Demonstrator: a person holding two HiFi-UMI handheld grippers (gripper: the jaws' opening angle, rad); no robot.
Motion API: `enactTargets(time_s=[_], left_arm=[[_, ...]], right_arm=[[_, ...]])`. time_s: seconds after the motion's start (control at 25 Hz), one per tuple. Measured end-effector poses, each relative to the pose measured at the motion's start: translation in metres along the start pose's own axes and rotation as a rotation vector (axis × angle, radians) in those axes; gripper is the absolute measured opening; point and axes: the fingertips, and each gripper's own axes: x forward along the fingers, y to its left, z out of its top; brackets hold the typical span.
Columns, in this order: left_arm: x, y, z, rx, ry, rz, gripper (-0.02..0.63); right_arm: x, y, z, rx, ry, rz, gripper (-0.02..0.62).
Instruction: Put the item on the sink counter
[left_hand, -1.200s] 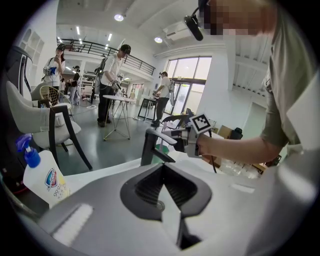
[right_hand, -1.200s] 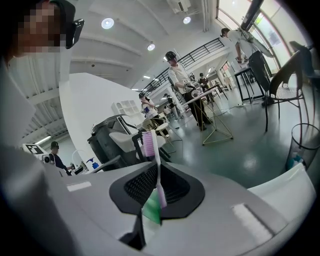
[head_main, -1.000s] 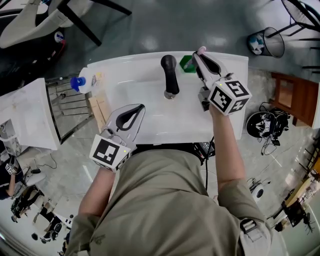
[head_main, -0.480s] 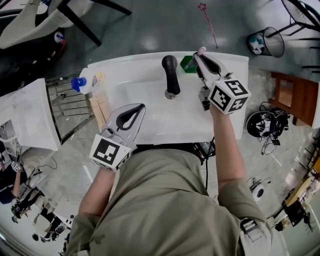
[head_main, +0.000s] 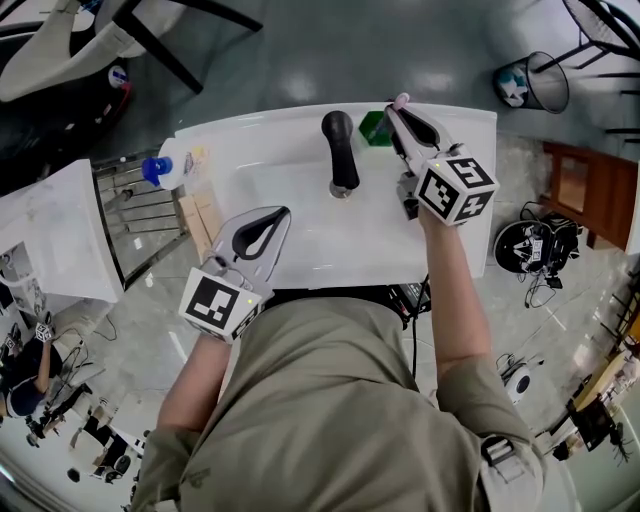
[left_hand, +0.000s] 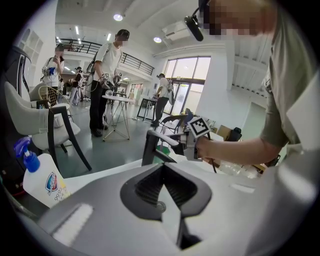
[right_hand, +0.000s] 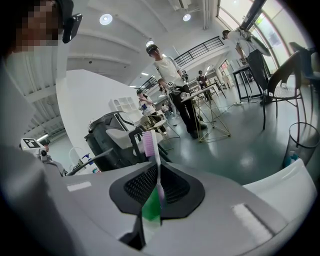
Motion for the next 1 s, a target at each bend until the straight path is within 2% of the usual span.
enactTargets(time_s=[1.0], left_arm=[[0.003, -0.007, 0.002, 0.012, -0.002, -0.005, 0.006]], right_arm=[[-0.008, -0.012, 0.002, 0.011, -0.007, -0.039, 0.038]])
